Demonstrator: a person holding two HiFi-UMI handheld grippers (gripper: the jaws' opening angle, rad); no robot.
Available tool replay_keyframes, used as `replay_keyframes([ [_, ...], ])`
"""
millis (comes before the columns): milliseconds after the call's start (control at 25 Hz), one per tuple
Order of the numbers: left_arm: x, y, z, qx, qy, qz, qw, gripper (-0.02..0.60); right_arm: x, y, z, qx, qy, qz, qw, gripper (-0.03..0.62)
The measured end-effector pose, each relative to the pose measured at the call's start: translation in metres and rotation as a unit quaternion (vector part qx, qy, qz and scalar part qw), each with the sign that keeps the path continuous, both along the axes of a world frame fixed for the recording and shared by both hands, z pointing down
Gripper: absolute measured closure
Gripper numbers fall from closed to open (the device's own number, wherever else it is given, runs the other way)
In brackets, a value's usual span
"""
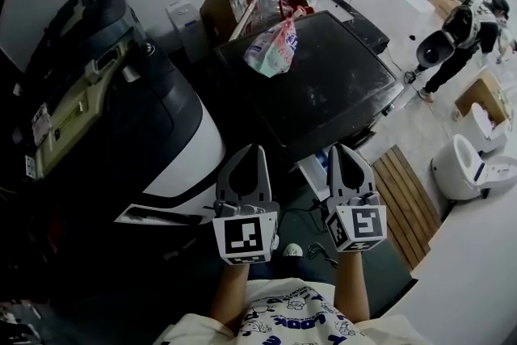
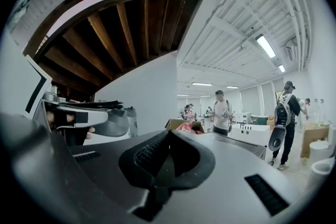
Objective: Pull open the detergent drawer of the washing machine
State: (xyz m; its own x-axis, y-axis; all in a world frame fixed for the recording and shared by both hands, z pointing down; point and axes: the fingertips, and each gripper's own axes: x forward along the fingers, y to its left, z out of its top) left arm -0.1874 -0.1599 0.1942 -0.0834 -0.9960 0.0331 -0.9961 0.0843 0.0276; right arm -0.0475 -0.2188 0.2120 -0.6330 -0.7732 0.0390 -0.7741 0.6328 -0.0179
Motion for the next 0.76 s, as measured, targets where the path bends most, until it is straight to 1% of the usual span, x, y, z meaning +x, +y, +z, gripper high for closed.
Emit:
replay_keyframes([
  [400,-0.0022,0.0,-0.0006,0.0,-0.002,0.006,1.0,0.568,-0.0004,0.001,-0.0007,0.006,0.001,0.007,1.0,0.58],
  [560,-0.0044,-0.0019,-0.0026,0.013,0.007,0.002,0.9999,0.568,0.0003,-0.0001,-0.001,0.007,0.001,0.01,1.0,0.58],
  [760,-0.0037,-0.0022,0.0006,-0.005,-0.005,0.005,1.0,0.568,0.0025,-0.0015,-0.0035,0.009,0.002,0.01,1.0,0.58],
])
